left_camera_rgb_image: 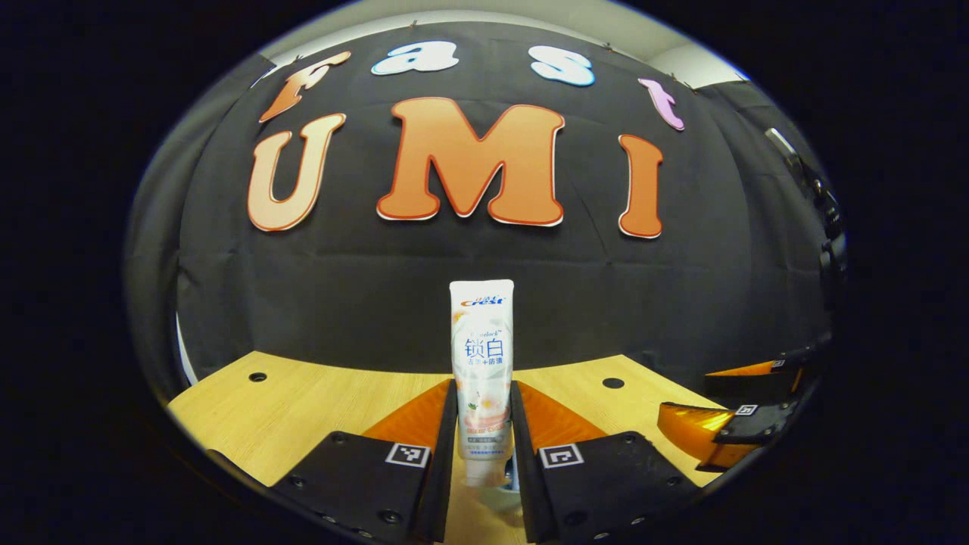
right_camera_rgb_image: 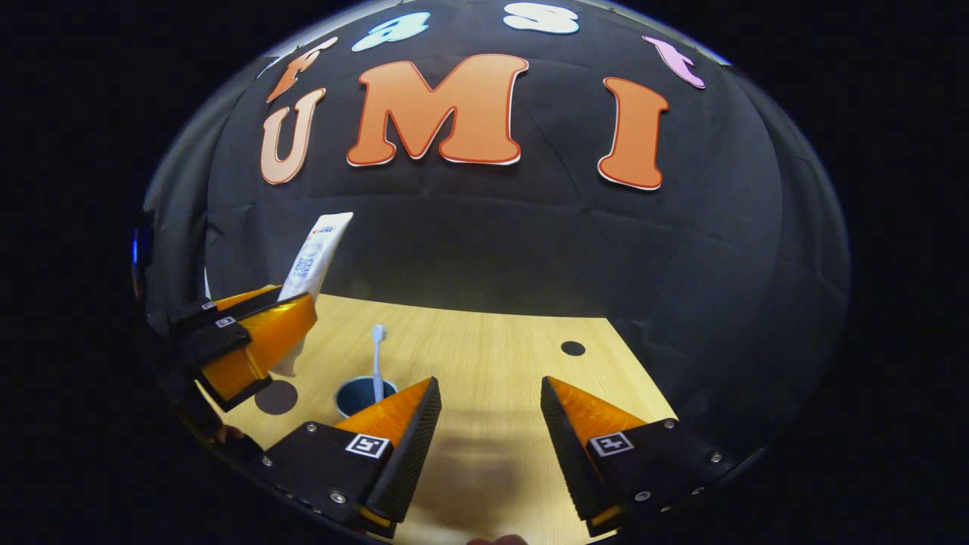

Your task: Put the toothbrush and toothpaste on the desktop into the cup, then pick up the cup and place it on the coaster on the desktop.

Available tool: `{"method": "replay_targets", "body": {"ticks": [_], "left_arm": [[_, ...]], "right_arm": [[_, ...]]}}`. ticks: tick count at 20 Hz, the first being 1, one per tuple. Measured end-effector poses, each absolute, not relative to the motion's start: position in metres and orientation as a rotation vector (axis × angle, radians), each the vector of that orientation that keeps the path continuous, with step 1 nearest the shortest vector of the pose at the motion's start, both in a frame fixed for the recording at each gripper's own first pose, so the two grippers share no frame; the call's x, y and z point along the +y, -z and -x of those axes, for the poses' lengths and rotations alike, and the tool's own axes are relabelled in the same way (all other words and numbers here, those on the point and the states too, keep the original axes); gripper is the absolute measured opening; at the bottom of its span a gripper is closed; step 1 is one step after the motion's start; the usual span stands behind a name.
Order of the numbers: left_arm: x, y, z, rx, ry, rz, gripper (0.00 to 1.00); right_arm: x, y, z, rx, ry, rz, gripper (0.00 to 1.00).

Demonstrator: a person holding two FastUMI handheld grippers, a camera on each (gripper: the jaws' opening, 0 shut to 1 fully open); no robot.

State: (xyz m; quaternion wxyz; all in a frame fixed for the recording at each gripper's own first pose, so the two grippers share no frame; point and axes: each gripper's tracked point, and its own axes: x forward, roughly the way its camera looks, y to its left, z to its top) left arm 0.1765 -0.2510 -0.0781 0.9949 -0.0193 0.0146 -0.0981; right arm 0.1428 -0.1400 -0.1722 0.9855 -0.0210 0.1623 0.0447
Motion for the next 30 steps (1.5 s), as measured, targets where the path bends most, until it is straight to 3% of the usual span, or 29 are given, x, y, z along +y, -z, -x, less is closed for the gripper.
{"method": "replay_targets", "body": {"ticks": [3, 19, 30], "left_arm": [[-0.265, 0.085, -0.187, -0.007, 0.196, 0.056, 0.38], [-0.289, 0.178, -0.197, 0.027, 0.154, 0.013, 0.41], [-0.267, 0.178, -0.158, 0.111, 0.171, 0.012, 0.49]], "right_arm": [[-0.151, 0.182, -0.139, 0.337, -0.067, 0.033, 0.86], [-0.182, 0.217, -0.112, 0.421, 0.013, 0.024, 0.91], [-0.156, 0.209, -0.105, 0.42, -0.015, -0.016, 0.91]]}}
